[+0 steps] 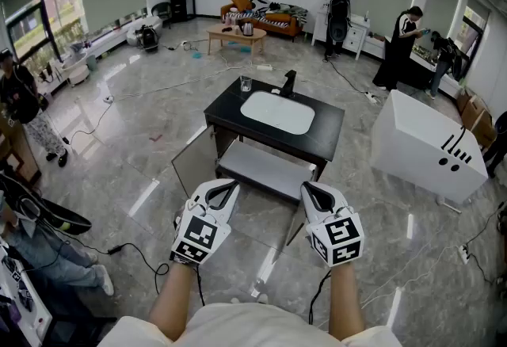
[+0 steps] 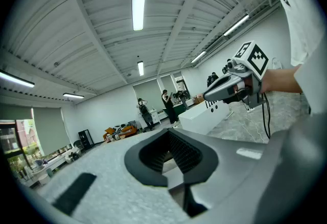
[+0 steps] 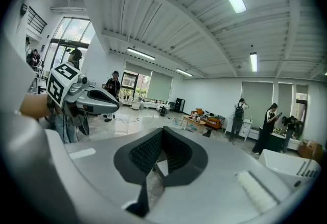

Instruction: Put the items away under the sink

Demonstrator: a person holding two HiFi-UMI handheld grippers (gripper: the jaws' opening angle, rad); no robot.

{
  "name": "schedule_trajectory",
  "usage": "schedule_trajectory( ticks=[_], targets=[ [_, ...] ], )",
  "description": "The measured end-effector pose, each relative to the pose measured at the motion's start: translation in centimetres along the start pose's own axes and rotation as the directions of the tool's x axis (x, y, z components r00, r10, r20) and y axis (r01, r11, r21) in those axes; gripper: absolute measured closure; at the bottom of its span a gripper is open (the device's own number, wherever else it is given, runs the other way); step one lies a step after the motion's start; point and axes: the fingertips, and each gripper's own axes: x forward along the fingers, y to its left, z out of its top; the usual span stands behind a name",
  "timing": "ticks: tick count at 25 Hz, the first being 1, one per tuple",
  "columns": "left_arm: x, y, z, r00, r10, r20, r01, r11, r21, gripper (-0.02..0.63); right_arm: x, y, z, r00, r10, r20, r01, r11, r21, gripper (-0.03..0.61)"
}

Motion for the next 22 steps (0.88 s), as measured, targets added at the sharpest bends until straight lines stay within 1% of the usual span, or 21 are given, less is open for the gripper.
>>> schedule_trajectory(
  ticks=[4,6,8,10,12,15,18,21,22],
  targets=[
    [-0.6,0.6,-0.2,1.000,-0.006,0.010,0.006,1.000,-0.010,0.609,0.2,1.0,0.7,0.999,-0.009,0.031,0.009,1.000,-0.004,0.577],
    [-1.2,0.7,-0.7,1.000,-0.010,0.009,0.010,1.000,-0.017,0.609,0.1,1.6,1.3,0.997,0.002,0.079,-0.005,0.999,0.035,0.574],
    [-1.7,1.0,-1.2,1.000,-0.014,0.009,0.014,1.000,-0.021,0.609,-0.1,2.5,1.9,0.991,0.037,0.127,-0.048,0.995,0.089,0.574],
    [-2.4,1.5,-1.9,1.000,-0.015,0.012,0.015,1.000,-0.023,0.609,0.1,3.5,2.3,0.987,0.055,0.153,-0.072,0.991,0.114,0.574],
    [-3.1,2.2,-3.0,1.000,-0.013,0.010,0.013,0.999,-0.034,0.609,0.6,4.5,2.0,0.988,0.044,0.151,-0.063,0.990,0.127,0.574],
    [-3.1,3.5,-4.3,1.000,-0.017,-0.002,0.017,0.998,-0.060,0.609,1.7,5.4,1.2,0.992,0.042,0.120,-0.058,0.989,0.136,0.574],
    [-2.6,3.8,-4.7,0.999,-0.033,-0.005,0.033,0.998,-0.055,0.609,2.5,5.3,0.2,0.995,0.043,0.091,-0.056,0.987,0.148,0.574],
    [-2.0,4.7,-5.2,0.999,-0.035,-0.006,0.035,0.998,-0.055,0.609,3.7,4.3,0.4,0.993,0.022,0.114,-0.044,0.979,0.197,0.573],
    [-1.6,5.3,-5.4,0.999,-0.036,-0.007,0.035,0.998,-0.059,0.609,4.4,4.1,0.7,0.993,0.020,0.117,-0.043,0.979,0.200,0.574]
  ],
)
